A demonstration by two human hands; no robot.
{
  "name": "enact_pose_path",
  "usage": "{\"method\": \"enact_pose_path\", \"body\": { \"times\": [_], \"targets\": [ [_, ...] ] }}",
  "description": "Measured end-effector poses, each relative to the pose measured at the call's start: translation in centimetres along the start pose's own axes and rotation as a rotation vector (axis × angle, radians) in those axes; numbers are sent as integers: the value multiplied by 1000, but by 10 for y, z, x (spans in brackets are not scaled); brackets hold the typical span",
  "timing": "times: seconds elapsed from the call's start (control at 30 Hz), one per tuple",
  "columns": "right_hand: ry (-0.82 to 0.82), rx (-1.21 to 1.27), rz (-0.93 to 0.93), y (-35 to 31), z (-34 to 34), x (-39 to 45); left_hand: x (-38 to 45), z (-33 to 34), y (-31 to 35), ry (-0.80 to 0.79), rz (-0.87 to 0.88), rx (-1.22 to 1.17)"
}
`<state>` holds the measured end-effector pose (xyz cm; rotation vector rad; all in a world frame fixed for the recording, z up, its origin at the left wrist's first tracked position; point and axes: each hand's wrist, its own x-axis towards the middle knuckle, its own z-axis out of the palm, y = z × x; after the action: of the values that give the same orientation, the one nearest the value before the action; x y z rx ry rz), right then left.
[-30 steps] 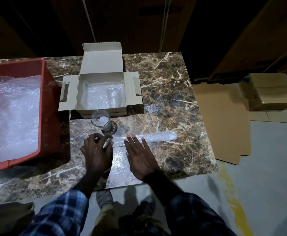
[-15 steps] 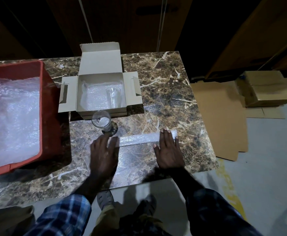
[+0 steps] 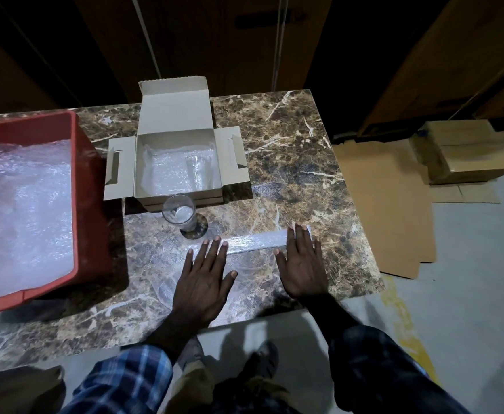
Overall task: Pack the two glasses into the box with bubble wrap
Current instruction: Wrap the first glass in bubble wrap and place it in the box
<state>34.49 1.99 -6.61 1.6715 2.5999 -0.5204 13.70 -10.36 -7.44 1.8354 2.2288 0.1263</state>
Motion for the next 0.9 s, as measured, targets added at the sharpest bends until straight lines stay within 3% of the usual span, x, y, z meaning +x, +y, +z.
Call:
{"method": "enact_pose_path", "body": {
  "times": [0.13, 0.27, 0.37, 0.47, 0.73, 0.9],
  "targets": [
    [177, 91, 142, 0, -6, 3, -5, -1, -4, -3, -29, 11],
    [448, 381, 281, -2, -15, 13, -4, -4, 6, -16, -33, 37],
    [418, 459, 404, -6, -25, 22, -1, -8, 17, -10, -65, 48],
    [328, 388, 440, -11, -31, 27, 1, -11, 21, -19, -77, 76],
    [282, 470, 596, -11, -28, 36, 1, -11, 22, 22, -57, 96],
    [422, 973, 730, -35, -28, 35, 0, -10, 21, 33, -55, 100]
  ]
}}
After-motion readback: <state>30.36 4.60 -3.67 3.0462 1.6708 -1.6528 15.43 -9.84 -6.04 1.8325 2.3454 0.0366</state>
